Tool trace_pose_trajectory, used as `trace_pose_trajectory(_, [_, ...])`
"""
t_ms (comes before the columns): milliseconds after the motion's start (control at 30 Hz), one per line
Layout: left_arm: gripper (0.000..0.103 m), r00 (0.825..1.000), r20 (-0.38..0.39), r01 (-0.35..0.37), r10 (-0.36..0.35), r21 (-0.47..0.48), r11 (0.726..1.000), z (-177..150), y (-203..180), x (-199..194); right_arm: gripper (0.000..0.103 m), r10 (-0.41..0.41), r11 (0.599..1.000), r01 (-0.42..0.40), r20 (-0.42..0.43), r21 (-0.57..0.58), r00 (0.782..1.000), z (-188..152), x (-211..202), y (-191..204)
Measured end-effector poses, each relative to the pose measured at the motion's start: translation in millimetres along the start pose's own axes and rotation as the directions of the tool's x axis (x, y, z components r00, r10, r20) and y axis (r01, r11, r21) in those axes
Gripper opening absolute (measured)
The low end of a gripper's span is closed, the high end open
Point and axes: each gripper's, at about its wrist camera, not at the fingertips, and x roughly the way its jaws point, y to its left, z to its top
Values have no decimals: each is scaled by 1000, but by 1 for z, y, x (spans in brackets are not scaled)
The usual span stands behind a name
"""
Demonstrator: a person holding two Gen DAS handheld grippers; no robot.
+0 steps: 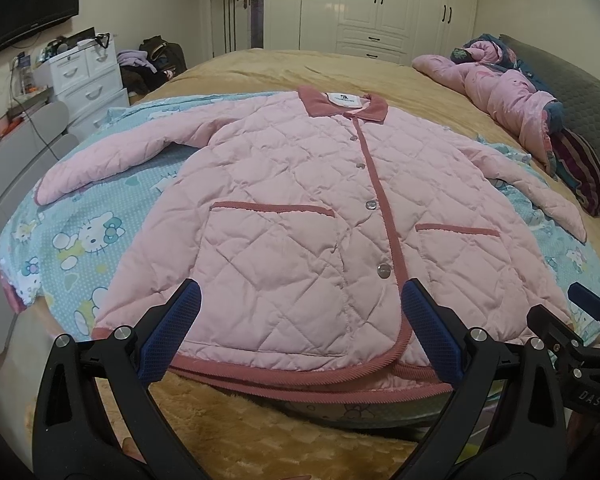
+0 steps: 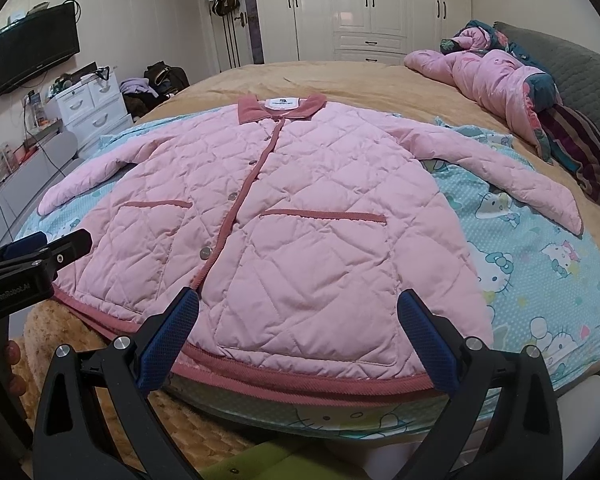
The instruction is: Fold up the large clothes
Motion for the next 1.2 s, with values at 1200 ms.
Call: trace_pose_trajectory(1200, [94,998,-55,-38,39,6,999,105,-42,93,99,-28,995,30,-21,91,999,105,86,-65])
